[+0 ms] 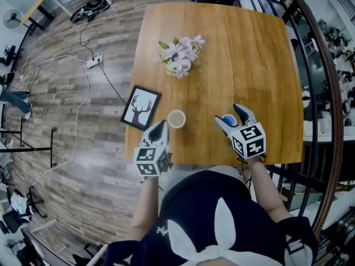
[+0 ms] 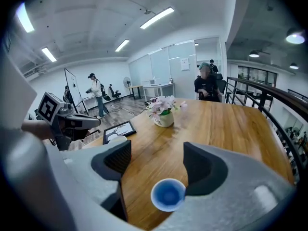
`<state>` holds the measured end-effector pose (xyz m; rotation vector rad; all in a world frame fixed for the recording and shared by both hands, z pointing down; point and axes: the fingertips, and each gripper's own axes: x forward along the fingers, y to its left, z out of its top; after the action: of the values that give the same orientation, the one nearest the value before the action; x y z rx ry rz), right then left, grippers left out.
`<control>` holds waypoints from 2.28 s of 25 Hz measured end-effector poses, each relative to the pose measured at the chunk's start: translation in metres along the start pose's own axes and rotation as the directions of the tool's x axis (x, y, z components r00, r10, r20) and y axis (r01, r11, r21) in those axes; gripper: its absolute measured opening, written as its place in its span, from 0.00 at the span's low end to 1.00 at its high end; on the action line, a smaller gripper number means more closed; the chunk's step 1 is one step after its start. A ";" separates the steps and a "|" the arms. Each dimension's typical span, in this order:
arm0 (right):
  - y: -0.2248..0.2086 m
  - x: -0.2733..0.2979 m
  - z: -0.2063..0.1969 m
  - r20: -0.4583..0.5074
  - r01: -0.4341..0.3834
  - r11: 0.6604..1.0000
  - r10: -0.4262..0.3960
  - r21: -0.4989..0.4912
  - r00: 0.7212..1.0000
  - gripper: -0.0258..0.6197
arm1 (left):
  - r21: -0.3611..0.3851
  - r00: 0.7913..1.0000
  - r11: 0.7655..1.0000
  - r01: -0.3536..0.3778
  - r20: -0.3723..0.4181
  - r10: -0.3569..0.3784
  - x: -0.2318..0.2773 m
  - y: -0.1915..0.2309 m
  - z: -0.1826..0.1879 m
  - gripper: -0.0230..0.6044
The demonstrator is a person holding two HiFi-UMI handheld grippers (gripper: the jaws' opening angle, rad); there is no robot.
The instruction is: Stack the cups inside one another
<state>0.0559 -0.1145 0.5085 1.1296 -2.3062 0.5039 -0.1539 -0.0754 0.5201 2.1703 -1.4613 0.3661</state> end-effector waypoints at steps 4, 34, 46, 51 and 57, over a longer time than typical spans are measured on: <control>-0.010 -0.009 -0.005 0.001 0.023 1.000 -0.023 0.010 1.000 0.56 | 0.009 1.000 1.000 0.017 -0.007 -0.017 0.006 -0.010 0.000 0.07; -0.020 0.002 -0.089 -0.170 -0.003 1.000 0.005 0.012 0.985 0.62 | 0.014 0.998 1.000 0.020 -0.059 -0.019 0.008 -0.048 -0.017 0.07; -0.026 0.021 -0.116 -0.233 0.001 1.000 -0.003 -0.011 0.973 0.65 | 0.007 0.997 1.000 0.001 -0.080 -0.001 0.008 -0.049 -0.028 0.07; -0.027 0.027 -0.124 -0.254 -0.002 1.000 0.000 -0.010 0.967 0.65 | 0.000 0.996 1.000 -0.005 -0.094 0.005 0.008 -0.049 -0.029 0.07; -0.028 0.032 -0.128 -0.263 -0.011 1.000 0.006 -0.020 0.965 0.65 | -0.003 0.995 1.000 -0.006 -0.104 0.006 0.011 -0.050 -0.031 0.07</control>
<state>0.0979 -0.0824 0.6323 0.9786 -2.0817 0.5939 -0.1019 -0.0515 0.5391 2.1118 -1.4106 0.4714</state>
